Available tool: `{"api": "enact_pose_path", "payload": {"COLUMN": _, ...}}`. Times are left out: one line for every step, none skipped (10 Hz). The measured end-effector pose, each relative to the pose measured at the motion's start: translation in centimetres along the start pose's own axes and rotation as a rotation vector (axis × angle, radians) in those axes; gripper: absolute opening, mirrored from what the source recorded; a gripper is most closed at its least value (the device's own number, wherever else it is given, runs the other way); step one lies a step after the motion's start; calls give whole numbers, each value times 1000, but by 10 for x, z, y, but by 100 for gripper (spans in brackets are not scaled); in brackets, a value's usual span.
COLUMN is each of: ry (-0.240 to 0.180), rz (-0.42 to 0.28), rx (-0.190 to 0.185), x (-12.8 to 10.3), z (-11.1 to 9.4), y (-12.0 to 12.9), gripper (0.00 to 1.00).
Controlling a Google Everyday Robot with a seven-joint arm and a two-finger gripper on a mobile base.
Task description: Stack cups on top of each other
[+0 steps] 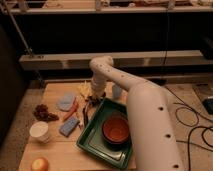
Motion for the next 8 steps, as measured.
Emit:
{"api": "enact_pose_path", "payload": {"ry": -2, "rz": 1, "rx": -4, "x": -1, "z": 1, "y": 1, "gripper": 0}}
{"api": "enact_pose_path", "payload": {"ry": -1, "rz": 2, "rx": -6, "x": -2, "z": 0, "y": 3, "gripper": 0}}
{"api": "enact_pose_path", "payload": {"ry": 1, "rz": 0, "rx": -9, "x": -2, "z": 0, "y": 3, "gripper": 0}}
{"api": "enact_pose_path", "payload": {"ry": 13, "rz": -9, "rx": -16, "x": -2, "z": -5, "y": 0, "gripper": 0}}
{"api": "enact_pose_path", "payload": {"ry": 29, "rz": -19, "rx": -25, "x": -2, "z": -14, "y": -2, "gripper": 0}}
{"api": "enact_pose_path", "payload": {"ry": 47, "rz": -35, "rx": -37, "x": -3, "z": -26, "y": -6, "gripper": 0}}
{"api": "enact_pose_path", "payload": {"ry": 74, "rz": -58, "rx": -48, "x": -1, "z": -41, "y": -13, "gripper": 0}}
{"api": "enact_pose_path", "payload": {"ry": 96, "rz": -81, "rx": -58, "x": -1, "z": -53, "y": -21, "gripper": 0}}
